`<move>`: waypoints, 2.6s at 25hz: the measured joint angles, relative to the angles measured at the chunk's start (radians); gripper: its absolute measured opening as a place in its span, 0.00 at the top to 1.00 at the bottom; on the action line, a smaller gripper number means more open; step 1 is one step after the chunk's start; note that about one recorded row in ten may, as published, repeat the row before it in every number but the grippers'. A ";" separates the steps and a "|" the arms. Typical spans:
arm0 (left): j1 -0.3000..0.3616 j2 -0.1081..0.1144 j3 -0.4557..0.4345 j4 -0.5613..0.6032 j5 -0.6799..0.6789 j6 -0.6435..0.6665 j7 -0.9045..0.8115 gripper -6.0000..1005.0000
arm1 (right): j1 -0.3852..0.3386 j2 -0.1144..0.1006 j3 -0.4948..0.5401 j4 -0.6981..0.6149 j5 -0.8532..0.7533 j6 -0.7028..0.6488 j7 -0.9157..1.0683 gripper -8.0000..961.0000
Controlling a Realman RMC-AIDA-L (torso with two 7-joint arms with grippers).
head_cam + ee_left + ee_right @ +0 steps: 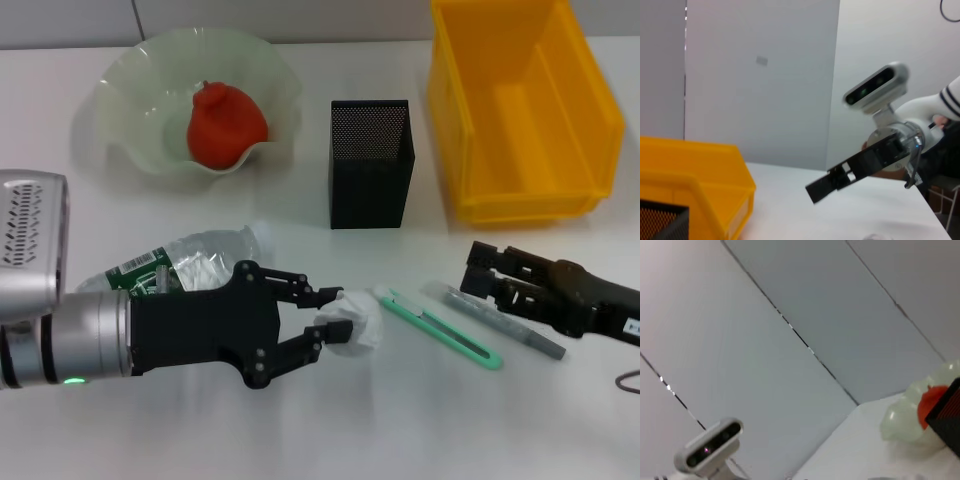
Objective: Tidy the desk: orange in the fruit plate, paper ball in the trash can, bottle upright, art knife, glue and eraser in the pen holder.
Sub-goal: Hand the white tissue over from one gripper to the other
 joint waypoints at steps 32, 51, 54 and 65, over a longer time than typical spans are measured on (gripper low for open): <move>-0.167 -0.004 0.012 0.079 -0.216 -0.039 -0.180 0.71 | -0.027 0.021 0.049 0.125 -0.052 0.026 -0.266 0.21; -0.242 -0.002 0.358 0.186 -0.534 -0.429 -0.189 0.71 | -0.022 0.018 0.056 0.144 -0.054 0.041 -0.252 0.21; -0.193 0.006 0.353 0.229 -0.529 -0.361 -0.189 0.71 | -0.021 0.014 0.058 0.138 -0.052 0.004 -0.206 0.21; 0.043 0.011 0.186 0.306 -0.532 -0.164 -0.236 0.71 | -0.005 0.020 0.103 0.072 -0.037 -0.111 -0.264 0.21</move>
